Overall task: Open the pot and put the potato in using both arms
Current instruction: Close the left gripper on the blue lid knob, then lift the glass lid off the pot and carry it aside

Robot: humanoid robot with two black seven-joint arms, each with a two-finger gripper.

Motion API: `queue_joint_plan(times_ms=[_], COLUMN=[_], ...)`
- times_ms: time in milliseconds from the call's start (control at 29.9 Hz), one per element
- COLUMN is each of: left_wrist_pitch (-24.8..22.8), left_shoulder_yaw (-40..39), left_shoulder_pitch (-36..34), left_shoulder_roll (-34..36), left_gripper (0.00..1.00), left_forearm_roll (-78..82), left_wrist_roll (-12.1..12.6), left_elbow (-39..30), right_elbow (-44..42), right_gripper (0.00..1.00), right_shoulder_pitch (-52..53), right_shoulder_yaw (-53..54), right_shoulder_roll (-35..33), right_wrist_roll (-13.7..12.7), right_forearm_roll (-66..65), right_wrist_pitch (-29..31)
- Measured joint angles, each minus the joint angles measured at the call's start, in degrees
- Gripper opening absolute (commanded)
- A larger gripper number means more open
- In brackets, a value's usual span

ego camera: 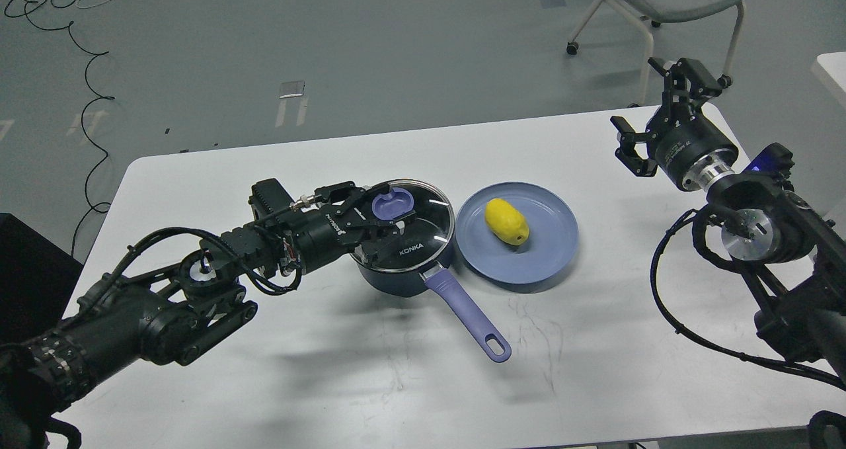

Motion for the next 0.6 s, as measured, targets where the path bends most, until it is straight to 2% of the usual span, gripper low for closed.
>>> queue_joint_plan(times_ms=[301, 601], left_wrist_pitch=[0.00, 0.00], left_shoulder_yaw=[0.01, -0.13], left_shoulder_pitch=[-0.39, -2.71], left_shoulder_roll=[0.55, 4.58], left_gripper=[0.51, 0.51], left_forearm_roll=[0.00, -1.77], left_wrist_roll=[-0.01, -0.04], left_elbow=[-0.96, -7.30], right_elbow=[-0.01, -0.01], right_gripper=[1.00, 1.00], right_shoulder_pitch=[0.00, 0.00], right_shoulder_yaw=[-0.08, -0.19], right_shoulder_roll=[-0.08, -0.07], right_wrist_roll=[0.00, 0.00], right_forearm_roll=[0.00, 0.00], right_wrist_pitch=[0.00, 0.00])
